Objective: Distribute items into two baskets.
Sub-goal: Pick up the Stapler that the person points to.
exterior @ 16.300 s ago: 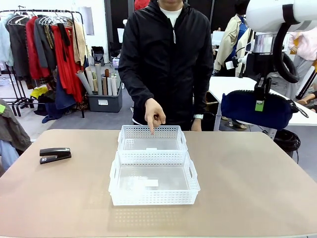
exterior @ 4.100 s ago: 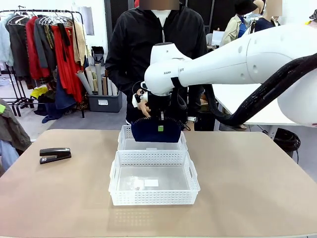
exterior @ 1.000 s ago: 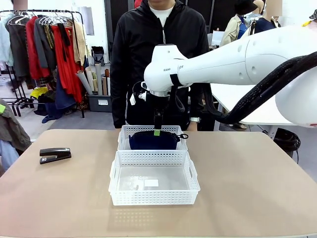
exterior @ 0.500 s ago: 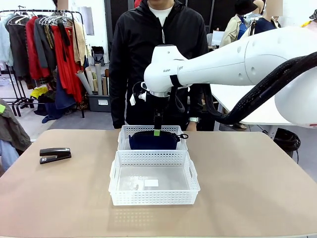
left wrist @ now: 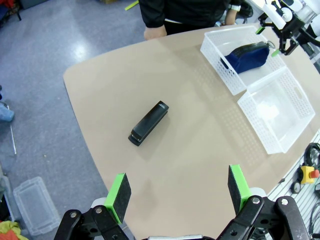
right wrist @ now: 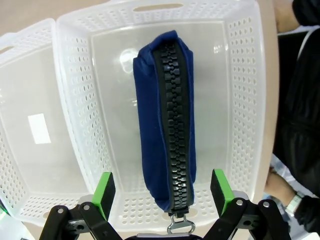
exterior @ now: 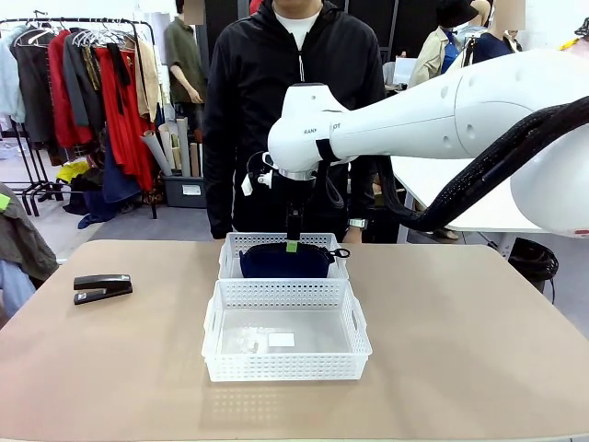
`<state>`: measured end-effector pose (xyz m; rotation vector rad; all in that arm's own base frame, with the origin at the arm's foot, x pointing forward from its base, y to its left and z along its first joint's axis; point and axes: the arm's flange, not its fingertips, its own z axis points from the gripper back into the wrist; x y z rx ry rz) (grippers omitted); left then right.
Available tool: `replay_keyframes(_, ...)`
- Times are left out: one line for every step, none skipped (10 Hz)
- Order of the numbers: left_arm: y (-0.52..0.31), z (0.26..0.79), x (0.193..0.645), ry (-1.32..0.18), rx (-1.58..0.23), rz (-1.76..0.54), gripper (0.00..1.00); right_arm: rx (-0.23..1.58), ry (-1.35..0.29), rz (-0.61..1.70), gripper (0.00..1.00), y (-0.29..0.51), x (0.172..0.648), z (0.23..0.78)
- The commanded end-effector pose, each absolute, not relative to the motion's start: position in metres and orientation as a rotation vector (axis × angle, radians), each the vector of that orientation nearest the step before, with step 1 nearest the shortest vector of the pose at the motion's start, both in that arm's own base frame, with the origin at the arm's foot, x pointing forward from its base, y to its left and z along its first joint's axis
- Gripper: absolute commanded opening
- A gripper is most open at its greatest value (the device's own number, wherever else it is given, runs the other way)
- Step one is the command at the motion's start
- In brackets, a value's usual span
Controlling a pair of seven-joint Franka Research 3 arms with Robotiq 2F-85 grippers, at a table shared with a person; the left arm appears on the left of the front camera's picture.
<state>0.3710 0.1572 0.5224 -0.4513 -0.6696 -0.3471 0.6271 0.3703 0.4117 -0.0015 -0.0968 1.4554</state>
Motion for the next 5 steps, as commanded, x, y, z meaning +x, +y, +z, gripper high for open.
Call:
replay_keyframes(0.158,0.522,0.371,-0.684,-0.465,-0.358,1.00,0.007,-0.142,1.307,1.00,0.349,0.618,0.436)
replay_keyframes(0.158,0.522,0.371,-0.684,-0.465,-0.358,1.00,0.038,-0.146,1.236,1.00,0.338,0.608,0.448)
replay_keyframes(0.158,0.522,0.371,-0.684,-0.465,-0.358,1.00,0.054,-0.152,1.152,1.00,0.326,0.600,0.463)
replay_keyframes(0.158,0.522,0.371,-0.684,-0.465,-0.358,1.00,0.085,-0.152,1.099,1.00,0.309,0.591,0.478)
replay_keyframes(0.158,0.522,0.371,-0.684,-0.465,-0.358,1.00,0.101,-0.177,1.076,1.00,0.285,0.583,0.490)
